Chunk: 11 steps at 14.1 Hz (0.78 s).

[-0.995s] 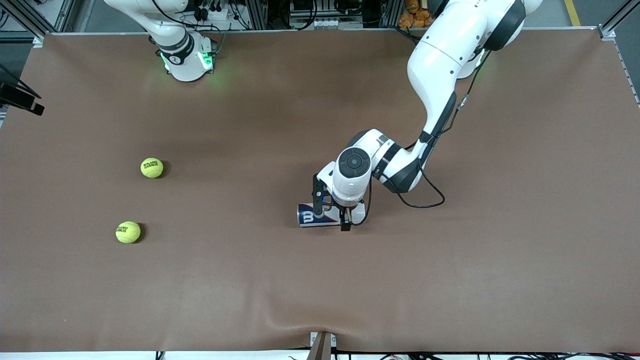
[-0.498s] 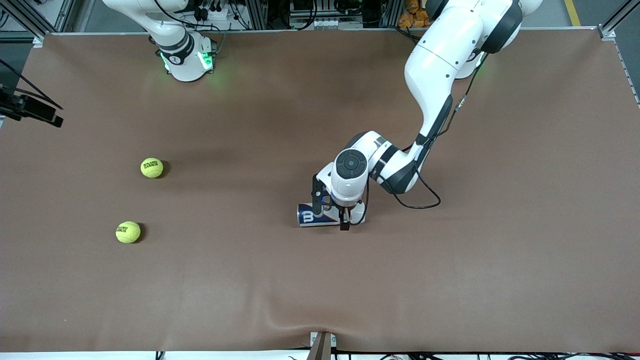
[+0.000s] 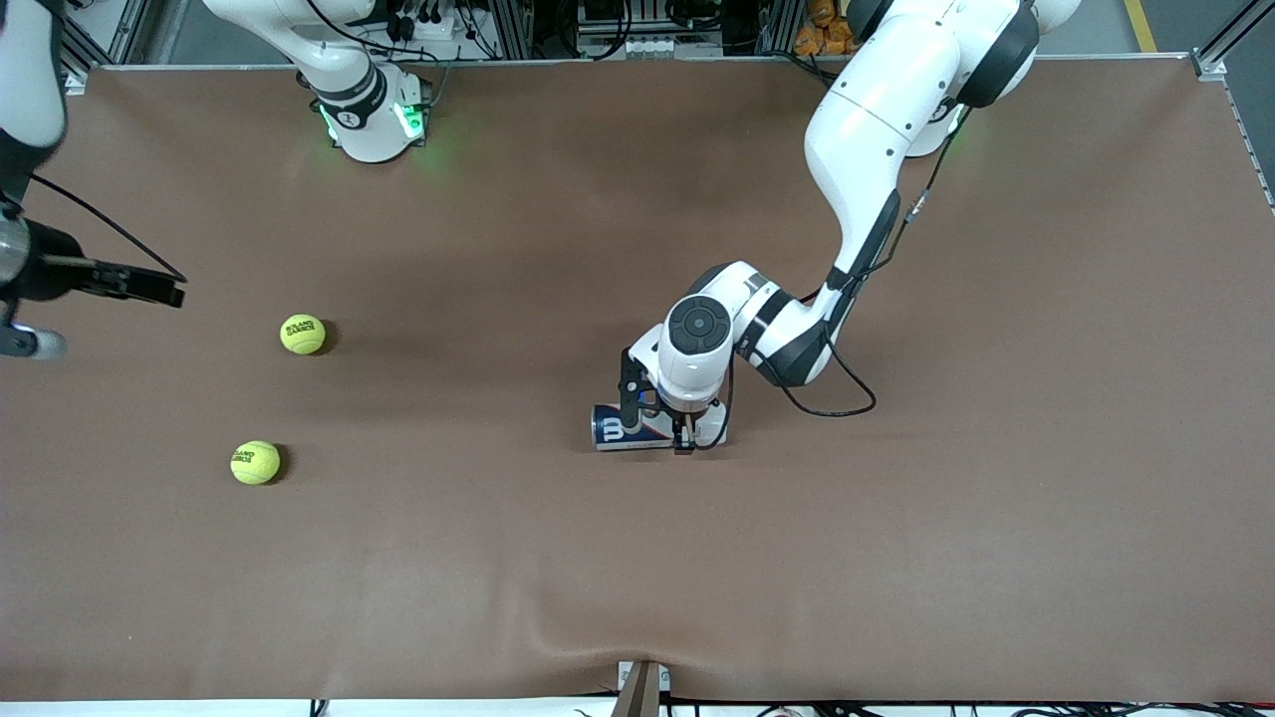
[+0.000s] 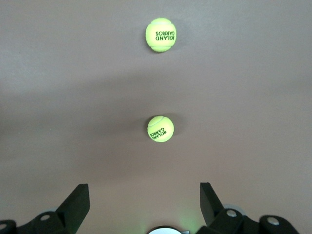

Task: Insert tennis ball vertically with right arm
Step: 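Lift the can with the left gripper while the right gripper reaches a ball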

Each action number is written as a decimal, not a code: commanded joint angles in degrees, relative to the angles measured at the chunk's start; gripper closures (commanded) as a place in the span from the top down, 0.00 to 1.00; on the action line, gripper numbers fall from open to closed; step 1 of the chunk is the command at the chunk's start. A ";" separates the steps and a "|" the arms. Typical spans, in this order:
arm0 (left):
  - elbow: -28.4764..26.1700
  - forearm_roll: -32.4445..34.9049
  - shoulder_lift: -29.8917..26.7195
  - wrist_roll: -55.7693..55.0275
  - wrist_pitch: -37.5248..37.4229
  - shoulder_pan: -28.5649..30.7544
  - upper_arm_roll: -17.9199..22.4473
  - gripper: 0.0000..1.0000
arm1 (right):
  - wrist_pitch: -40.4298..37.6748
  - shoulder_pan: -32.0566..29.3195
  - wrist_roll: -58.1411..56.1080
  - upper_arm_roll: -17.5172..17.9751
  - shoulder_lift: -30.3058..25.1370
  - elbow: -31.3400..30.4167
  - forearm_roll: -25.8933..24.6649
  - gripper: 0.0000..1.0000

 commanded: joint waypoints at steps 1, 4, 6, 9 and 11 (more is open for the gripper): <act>1.04 1.53 0.35 -1.31 0.63 -0.80 0.74 0.40 | -0.82 0.49 -0.01 -0.22 -2.29 -1.54 0.24 1.00; 1.21 0.92 -1.14 -0.53 0.63 -0.01 0.39 0.68 | 2.50 1.01 -1.16 -0.31 -1.50 -4.16 0.24 1.00; 1.39 0.57 -1.93 -0.08 0.63 1.39 -1.36 0.56 | 10.91 0.50 -1.33 -0.31 -1.41 -11.43 0.24 1.00; 1.48 -5.03 -3.25 -0.08 1.15 3.76 -5.57 0.56 | 21.39 -0.39 -1.33 -0.31 2.25 -16.57 0.24 1.00; 1.31 -8.21 -3.26 -0.08 6.31 6.13 -9.17 0.54 | 28.06 -1.53 -1.33 -0.31 8.75 -14.30 0.24 1.00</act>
